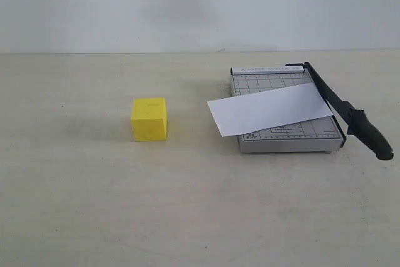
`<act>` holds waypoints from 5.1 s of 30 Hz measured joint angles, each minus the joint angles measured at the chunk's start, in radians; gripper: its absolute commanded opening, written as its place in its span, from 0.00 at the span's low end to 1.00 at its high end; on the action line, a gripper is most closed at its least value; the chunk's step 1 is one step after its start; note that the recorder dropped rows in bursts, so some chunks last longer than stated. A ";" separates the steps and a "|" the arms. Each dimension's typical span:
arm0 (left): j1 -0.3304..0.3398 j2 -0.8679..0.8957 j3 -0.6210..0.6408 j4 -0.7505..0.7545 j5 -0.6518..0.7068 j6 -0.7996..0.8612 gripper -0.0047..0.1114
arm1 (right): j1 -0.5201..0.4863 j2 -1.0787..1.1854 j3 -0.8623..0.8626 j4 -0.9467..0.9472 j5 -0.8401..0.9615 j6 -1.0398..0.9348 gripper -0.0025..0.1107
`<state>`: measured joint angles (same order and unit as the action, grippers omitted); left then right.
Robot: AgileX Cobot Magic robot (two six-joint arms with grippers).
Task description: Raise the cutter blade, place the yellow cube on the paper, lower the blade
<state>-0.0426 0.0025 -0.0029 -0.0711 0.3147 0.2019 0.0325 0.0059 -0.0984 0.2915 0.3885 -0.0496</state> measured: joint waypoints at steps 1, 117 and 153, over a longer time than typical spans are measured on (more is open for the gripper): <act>0.000 0.000 0.000 0.000 0.000 0.000 0.08 | 0.000 0.000 0.000 0.000 0.000 0.000 0.02; 0.000 0.000 0.000 0.000 0.000 0.000 0.08 | -0.011 1.471 -0.937 -0.077 0.358 -0.198 0.46; 0.000 0.000 0.000 0.000 0.000 0.000 0.08 | -0.002 0.437 -0.165 0.426 -0.088 -0.571 0.02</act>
<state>-0.0426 0.0025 -0.0029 -0.0711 0.3147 0.2019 0.0302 0.4427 -0.2638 0.7177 0.3007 -0.6204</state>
